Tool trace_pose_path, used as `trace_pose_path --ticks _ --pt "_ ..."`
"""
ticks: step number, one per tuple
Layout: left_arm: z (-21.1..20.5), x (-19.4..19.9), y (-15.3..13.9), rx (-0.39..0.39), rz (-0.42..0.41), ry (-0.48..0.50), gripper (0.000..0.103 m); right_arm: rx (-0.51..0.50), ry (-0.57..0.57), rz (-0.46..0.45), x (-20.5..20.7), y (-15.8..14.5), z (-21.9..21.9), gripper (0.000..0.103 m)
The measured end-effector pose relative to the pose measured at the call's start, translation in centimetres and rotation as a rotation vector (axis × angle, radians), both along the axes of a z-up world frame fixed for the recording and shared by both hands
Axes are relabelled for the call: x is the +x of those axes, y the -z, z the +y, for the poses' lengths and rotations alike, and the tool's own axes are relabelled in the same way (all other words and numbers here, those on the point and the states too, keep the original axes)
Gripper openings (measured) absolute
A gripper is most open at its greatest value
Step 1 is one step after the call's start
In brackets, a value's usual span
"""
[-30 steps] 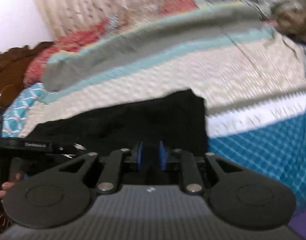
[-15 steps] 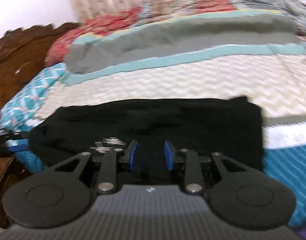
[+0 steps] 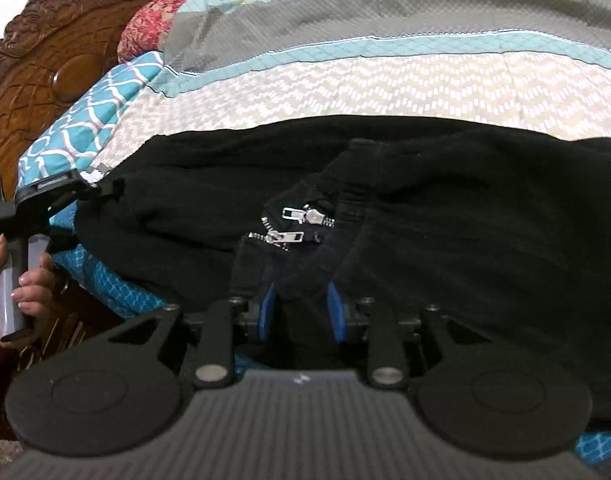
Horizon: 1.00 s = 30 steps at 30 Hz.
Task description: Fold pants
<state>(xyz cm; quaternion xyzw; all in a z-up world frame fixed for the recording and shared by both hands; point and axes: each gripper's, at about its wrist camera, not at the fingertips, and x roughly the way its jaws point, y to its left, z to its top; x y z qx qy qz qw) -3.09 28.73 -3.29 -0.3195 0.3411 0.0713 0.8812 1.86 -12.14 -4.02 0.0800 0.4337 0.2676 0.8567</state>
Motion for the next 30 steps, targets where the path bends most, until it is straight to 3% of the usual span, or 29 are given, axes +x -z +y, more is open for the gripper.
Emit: trace_pose_path --ticks 6,9,12,16,21,23,24,26,30 --pt "-2.5 -1.8 -3.3 0.052 -0.111 0.072 0.03 0.064 0.015 -0.098 0.1 -1.6 0.2 0.033" --pt "-5.2 -1.7 -5.2 0.099 -0.148 0.124 0.03 -0.012 0.015 0.042 2.1 1.5 1.5 0.032" --pt "-9.2 -1.4 -7.4 0.205 -0.201 0.22 0.03 0.02 0.04 0.063 2.8 2.2 1.3 0.031" --pt "-15.8 -0.8 -9.4 0.299 -0.265 0.398 0.03 0.144 0.096 0.078 2.4 1.3 -1.3 0.033" --pt "-26.4 -0.4 -8.8 0.405 -0.293 0.686 0.031 0.348 0.292 0.1 1.5 1.4 -8.5 0.033" --pt "-30.0 -0.7 -7.4 0.446 -0.277 0.804 0.048 0.397 0.372 0.102 0.8 1.7 -11.3 0.033" --pt "-31.7 -0.9 -6.5 0.468 -0.252 0.864 0.05 0.42 0.407 0.11 0.6 2.0 -12.5 0.033" --pt "-33.2 -1.4 -5.2 0.47 -0.201 0.941 0.05 0.484 0.47 0.15 0.1 3.0 -14.6 0.033" --pt "-32.1 -3.2 -6.4 0.493 -0.267 0.968 0.058 0.591 0.511 0.212 -1.1 4.7 -16.5 0.035"
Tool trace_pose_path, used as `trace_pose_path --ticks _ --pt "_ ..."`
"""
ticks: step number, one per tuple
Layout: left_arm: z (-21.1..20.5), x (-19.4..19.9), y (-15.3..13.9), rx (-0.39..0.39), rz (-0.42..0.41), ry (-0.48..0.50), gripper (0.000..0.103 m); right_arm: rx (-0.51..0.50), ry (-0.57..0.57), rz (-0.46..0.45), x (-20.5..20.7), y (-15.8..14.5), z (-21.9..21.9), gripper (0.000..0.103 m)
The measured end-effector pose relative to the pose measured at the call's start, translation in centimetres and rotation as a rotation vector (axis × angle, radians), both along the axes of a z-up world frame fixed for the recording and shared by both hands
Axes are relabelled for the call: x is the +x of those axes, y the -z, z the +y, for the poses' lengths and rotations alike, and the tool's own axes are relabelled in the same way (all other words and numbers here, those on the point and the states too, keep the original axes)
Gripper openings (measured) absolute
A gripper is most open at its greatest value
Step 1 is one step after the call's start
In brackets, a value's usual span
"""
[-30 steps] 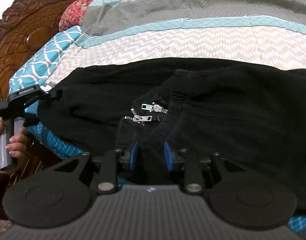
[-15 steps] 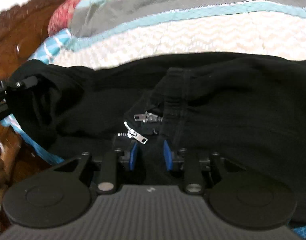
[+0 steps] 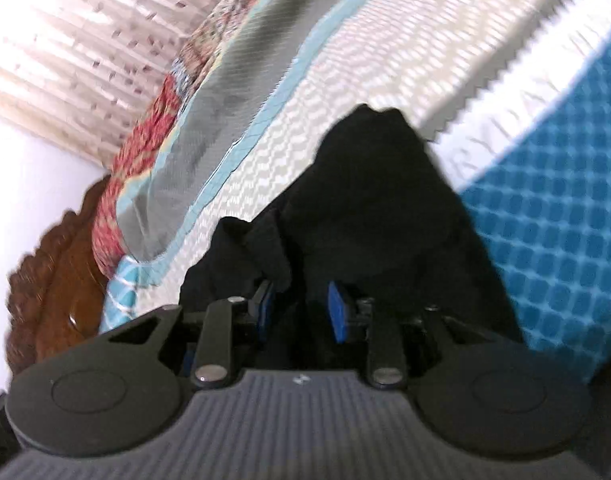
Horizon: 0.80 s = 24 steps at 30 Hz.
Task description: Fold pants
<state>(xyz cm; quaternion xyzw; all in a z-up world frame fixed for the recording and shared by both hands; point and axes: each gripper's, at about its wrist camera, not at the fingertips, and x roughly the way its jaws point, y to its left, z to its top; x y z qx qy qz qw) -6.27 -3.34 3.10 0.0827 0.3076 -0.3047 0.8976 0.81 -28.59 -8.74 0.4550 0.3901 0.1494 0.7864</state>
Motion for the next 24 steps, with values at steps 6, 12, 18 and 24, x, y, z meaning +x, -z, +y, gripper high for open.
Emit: trace_pose_path --ticks 6,12,18,24 --pt "7.2 1.5 -1.9 -0.138 0.032 -0.218 0.064 0.085 -0.047 -0.058 0.5 -0.6 -0.1 0.064" --pt "13.5 3.7 1.4 -0.275 0.25 -0.463 0.064 -0.002 -0.151 -0.061 3.0 -1.3 2.7 0.073" --pt "14.1 4.2 2.4 -0.311 0.31 -0.484 0.064 -0.187 -0.254 -0.159 3.9 -4.4 6.8 0.017" --pt "11.8 4.8 1.0 -0.294 0.253 -0.399 0.065 -0.255 -0.1 -0.343 1.4 -9.7 2.5 0.015"
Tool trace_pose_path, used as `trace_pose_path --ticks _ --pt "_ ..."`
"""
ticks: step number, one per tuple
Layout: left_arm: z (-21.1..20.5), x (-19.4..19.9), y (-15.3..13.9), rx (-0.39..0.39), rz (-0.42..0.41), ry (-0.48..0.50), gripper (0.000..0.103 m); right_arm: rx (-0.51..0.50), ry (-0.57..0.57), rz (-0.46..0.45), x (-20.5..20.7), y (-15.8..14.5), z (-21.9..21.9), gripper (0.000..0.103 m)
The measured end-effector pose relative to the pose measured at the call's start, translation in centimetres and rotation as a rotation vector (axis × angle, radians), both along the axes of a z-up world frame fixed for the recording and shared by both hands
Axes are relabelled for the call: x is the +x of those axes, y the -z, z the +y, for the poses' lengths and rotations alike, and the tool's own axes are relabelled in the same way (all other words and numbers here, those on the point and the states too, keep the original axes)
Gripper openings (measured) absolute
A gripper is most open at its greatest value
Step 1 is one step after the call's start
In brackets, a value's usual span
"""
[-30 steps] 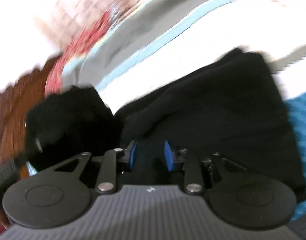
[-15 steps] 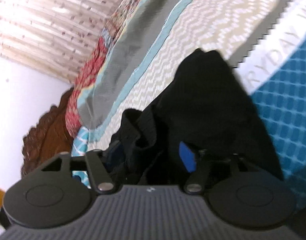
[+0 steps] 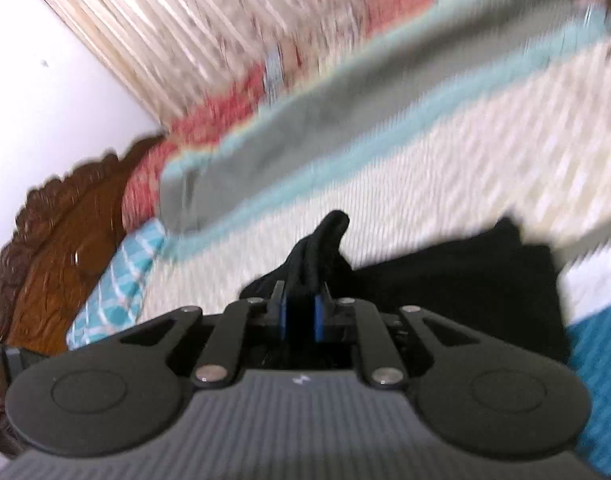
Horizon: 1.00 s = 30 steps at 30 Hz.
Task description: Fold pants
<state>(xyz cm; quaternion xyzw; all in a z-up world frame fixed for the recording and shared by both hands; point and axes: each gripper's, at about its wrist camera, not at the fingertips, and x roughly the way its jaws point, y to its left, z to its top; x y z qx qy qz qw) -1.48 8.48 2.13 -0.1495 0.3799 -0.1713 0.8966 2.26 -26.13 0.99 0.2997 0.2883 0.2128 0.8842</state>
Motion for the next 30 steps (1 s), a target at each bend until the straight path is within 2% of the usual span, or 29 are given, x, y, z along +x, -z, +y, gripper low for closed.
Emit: trace_pose_path --ticks 2,5,9,11,13,18,22,26,30 --pt "-1.0 0.3 0.1 0.008 -0.002 0.024 0.066 -0.002 0.054 -0.009 -0.7 -0.1 -2.2 0.015" --pt "-2.8 0.5 0.8 0.042 0.021 0.051 0.066 0.007 0.134 0.077 -1.0 2.1 -5.3 0.015" --pt "-6.1 1.5 2.8 0.237 0.1 0.043 0.067 -0.064 0.173 0.192 -1.2 5.9 -5.2 0.019" --pt "-6.8 1.9 3.8 0.284 0.139 0.031 0.069 -0.088 0.188 0.223 -1.4 7.2 -5.1 0.026" --pt "-6.9 1.9 4.2 0.295 0.154 0.014 0.072 -0.087 0.195 0.23 -1.7 7.3 -5.2 0.028" --pt "-6.6 1.7 4.0 0.308 0.161 -0.003 0.074 -0.083 0.205 0.193 -2.0 5.6 -5.0 0.038" --pt "-6.7 1.5 3.9 0.319 0.159 -0.005 0.076 -0.09 0.223 0.079 -2.8 3.6 -4.6 0.038" --pt "-6.8 1.5 3.9 0.327 0.157 -0.01 0.077 -0.151 0.161 -0.028 -3.2 1.3 -2.4 0.038" --pt "-7.0 1.3 3.9 0.352 0.147 -0.011 0.079 -0.2 0.061 -0.054 -2.5 1.0 0.8 0.039"
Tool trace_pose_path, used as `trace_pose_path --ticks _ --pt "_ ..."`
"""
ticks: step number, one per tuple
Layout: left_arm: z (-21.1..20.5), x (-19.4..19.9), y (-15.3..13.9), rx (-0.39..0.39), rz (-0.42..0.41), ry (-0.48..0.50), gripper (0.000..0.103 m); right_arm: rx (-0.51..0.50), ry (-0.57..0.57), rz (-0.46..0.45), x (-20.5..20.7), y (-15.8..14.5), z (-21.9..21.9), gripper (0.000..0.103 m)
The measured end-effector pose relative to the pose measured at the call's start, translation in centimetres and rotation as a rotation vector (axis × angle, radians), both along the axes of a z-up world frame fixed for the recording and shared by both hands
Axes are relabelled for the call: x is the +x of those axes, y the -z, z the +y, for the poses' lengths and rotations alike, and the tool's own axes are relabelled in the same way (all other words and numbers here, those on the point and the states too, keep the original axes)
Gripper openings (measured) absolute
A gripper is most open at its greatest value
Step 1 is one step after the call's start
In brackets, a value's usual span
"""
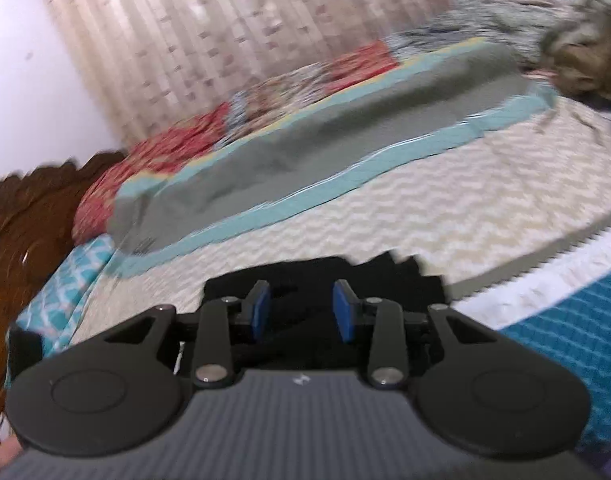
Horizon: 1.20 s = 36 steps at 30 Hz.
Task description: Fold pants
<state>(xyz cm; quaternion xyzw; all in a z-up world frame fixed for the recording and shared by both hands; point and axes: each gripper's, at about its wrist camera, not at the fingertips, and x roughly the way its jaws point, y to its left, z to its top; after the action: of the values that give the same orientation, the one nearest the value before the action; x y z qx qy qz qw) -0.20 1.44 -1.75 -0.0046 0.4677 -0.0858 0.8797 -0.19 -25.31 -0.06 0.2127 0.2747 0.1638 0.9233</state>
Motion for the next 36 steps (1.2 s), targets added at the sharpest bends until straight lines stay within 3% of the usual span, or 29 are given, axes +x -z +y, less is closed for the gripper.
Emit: trace_pose_path --ticks 4,8,16,24,29,36 --pt "-0.4 -0.2 0.0 0.024 -0.01 0.006 0.08 -0.136 -0.039 0.036 1.5 1.1 3.0 0.039" --pt "-0.3 -0.3 0.1 0.035 -0.015 0.009 0.085 -0.266 -0.006 0.129 2.7 3.0 3.1 0.04" --pt "-0.3 -0.4 0.4 0.051 -0.017 0.014 0.091 -0.188 -0.013 0.238 2.1 5.8 0.0 0.033" --pt "-0.2 -0.5 0.9 0.063 -0.017 0.014 0.096 -0.19 -0.012 0.242 1.1 5.9 1.0 0.034" --pt "-0.2 -0.6 1.0 0.083 -0.029 0.023 0.097 -0.197 -0.013 0.222 1.0 5.5 1.3 0.035" --pt "0.0 -0.6 1.2 0.08 -0.028 0.018 0.1 -0.119 -0.001 0.086 0.7 2.9 -0.5 0.038"
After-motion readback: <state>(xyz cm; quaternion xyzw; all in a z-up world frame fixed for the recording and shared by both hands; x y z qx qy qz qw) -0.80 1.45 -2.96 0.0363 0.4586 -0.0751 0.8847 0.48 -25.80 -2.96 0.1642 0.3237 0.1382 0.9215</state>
